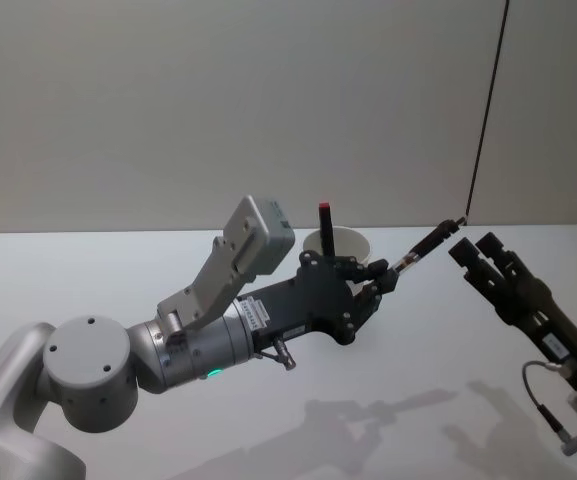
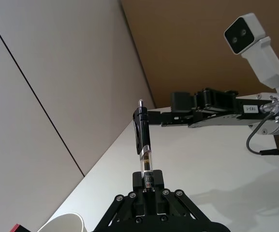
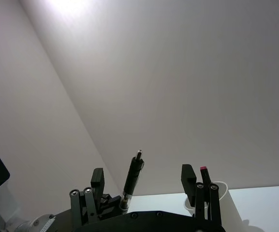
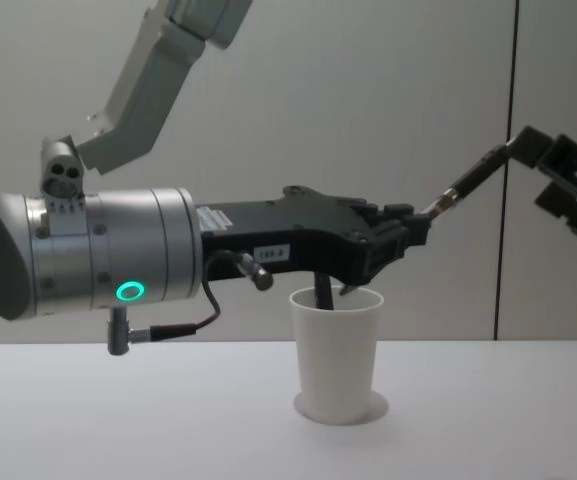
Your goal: Place the pen into the pen holder.
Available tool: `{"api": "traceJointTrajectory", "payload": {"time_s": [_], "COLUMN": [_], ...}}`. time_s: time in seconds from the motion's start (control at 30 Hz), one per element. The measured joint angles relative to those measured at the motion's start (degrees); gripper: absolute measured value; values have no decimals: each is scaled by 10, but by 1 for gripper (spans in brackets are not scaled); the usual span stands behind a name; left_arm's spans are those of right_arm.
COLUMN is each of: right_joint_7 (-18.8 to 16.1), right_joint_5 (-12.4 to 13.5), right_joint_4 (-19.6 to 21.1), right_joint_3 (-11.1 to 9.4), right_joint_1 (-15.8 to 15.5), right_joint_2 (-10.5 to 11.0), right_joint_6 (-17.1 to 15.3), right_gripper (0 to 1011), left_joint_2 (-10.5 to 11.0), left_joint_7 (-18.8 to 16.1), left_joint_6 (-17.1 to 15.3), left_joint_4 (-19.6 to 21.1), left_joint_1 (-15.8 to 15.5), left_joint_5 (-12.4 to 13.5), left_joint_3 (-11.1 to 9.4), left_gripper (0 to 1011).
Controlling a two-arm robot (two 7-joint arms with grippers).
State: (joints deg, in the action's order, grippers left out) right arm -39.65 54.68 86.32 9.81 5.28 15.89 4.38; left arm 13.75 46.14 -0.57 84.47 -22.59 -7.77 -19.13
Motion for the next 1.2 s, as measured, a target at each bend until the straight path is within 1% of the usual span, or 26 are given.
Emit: {"api": "traceJointTrajectory", "payload": {"time_s": [0.27,0.7,1.2], "right_joint_7": [-4,-13,-18], "right_joint_5": [4,2,-1], "right_joint_4": [-28,-62,-87], "right_joint_3": [10,26,40], "right_joint_1": [21,49,70], "right_joint_2": [-14,-34,-50], "right_joint_6": [-7,-15,-16], "right_gripper": [1001,1001,1002], "left_joint_2": [0,0,0], "left_joint_7": [0,0,0], "left_joint_6": [0,0,0], "left_joint_4": [0,0,0], "left_joint_1": [0,0,0], "left_joint_5": [0,0,0], "left_joint_3": [0,0,0], "left_gripper": [135,135,135]}}
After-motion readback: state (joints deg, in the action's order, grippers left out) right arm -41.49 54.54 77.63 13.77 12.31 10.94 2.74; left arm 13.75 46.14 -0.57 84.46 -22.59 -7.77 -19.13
